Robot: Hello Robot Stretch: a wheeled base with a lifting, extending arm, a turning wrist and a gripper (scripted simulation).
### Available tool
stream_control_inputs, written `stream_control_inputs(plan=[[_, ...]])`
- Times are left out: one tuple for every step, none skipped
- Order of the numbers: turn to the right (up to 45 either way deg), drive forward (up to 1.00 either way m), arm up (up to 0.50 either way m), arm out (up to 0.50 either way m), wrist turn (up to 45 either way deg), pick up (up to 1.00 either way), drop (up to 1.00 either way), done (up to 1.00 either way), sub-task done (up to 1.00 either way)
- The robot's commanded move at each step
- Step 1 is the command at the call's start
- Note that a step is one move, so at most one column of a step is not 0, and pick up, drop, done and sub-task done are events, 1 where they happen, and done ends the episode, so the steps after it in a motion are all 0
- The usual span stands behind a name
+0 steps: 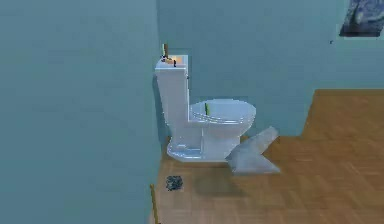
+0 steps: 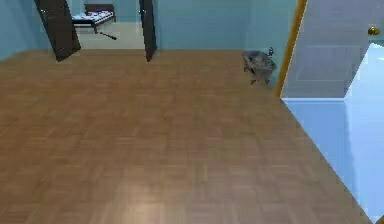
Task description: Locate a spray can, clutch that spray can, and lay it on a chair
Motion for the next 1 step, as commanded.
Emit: stream_control_inputs(plan=[[45.0, 0.00, 0.00, 0.00, 0.0, 0.00, 0.00, 0.00, 0.00]])
